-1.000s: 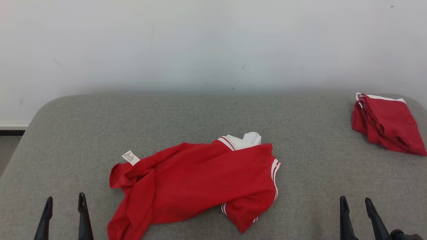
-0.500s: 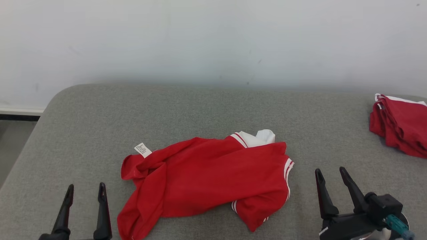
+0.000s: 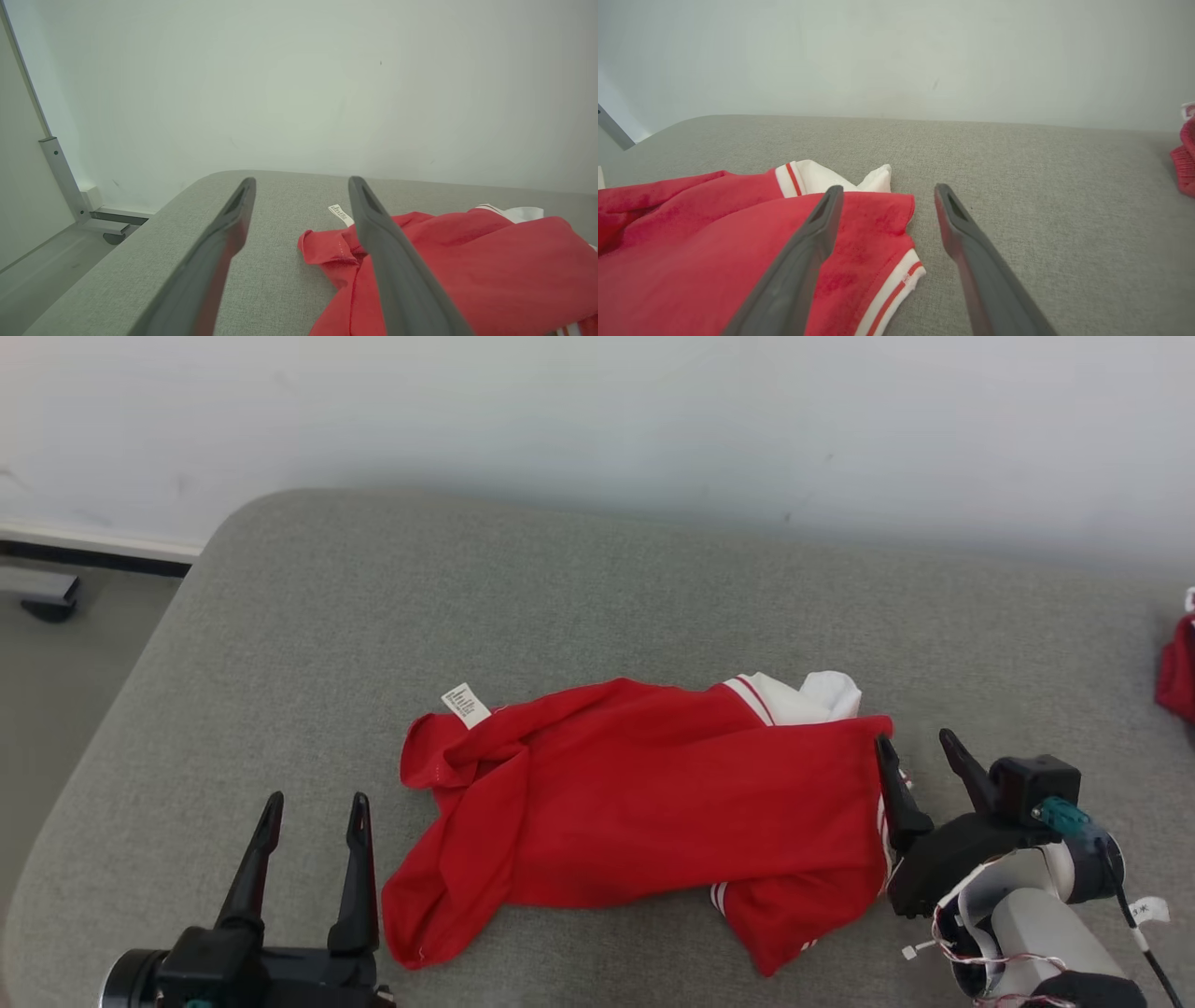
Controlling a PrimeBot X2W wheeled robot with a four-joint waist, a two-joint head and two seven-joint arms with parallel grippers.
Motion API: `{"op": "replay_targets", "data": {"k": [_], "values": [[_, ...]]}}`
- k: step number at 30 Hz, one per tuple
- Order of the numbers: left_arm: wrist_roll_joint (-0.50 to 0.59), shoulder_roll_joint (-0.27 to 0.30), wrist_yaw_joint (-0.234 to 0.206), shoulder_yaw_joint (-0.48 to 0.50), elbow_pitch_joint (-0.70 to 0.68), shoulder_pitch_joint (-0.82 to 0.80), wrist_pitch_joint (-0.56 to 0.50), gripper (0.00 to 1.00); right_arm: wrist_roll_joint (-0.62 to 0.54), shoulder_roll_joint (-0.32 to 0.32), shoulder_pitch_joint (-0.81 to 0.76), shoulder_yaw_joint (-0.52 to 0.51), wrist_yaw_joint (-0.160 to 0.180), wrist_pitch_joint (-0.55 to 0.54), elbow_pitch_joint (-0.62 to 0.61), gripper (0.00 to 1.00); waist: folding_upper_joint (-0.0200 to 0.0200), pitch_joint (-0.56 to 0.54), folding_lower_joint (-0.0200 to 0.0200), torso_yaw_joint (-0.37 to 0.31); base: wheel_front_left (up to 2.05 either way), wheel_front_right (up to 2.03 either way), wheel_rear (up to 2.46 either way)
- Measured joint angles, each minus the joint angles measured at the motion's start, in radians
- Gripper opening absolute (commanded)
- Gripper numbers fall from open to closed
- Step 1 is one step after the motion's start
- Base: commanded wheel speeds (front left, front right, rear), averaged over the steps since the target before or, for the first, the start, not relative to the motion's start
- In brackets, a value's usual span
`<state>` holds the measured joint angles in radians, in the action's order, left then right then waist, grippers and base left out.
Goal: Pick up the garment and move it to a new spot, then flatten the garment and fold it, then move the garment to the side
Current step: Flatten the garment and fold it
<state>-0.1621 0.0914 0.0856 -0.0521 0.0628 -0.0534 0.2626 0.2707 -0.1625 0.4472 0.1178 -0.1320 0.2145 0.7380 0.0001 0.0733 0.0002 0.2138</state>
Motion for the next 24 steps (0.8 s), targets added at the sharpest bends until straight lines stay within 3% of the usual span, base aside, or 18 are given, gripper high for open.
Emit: {"op": "replay_targets", "data": {"k": [11,12,13,19,24], "values": [[0.009,-0.023,0.019,-0.009,0.017,-0.035,0.0,1.0,0.019,-0.009,0.1,0.007,0.0,-0.004,0.282,1.0,0.0,0.07,0.0,0.08,0.0,0.0,0.0],[0.01,-0.024,0.019,-0.007,0.017,-0.035,0.0,1.0,0.029,-0.003,0.106,0.011,0.0,-0.004,0.292,0.7,0.0,0.074,0.0,0.083,0.0,0.0,0.0],[0.01,-0.026,0.019,-0.003,0.017,-0.035,0.0,1.0,0.037,-0.001,0.114,0.017,0.0,-0.003,0.297,0.0,0.0,0.077,-0.0001,0.085,0.0,0.0,0.0],[0.013,-0.03,0.02,0.007,0.019,-0.034,0.0,1.0,0.065,0.0,0.123,0.04,0.0,0.026,0.301,0.0,0.0,0.076,-0.0001,0.069,0.0,0.0,0.0],[0.021,-0.033,0.022,0.008,0.024,-0.029,0.0,1.0,0.09,-0.062,0.113,0.038,0.0,0.043,0.253,0.0,0.0,0.062,-0.0001,0.036,0.0,0.0,0.0]]}}
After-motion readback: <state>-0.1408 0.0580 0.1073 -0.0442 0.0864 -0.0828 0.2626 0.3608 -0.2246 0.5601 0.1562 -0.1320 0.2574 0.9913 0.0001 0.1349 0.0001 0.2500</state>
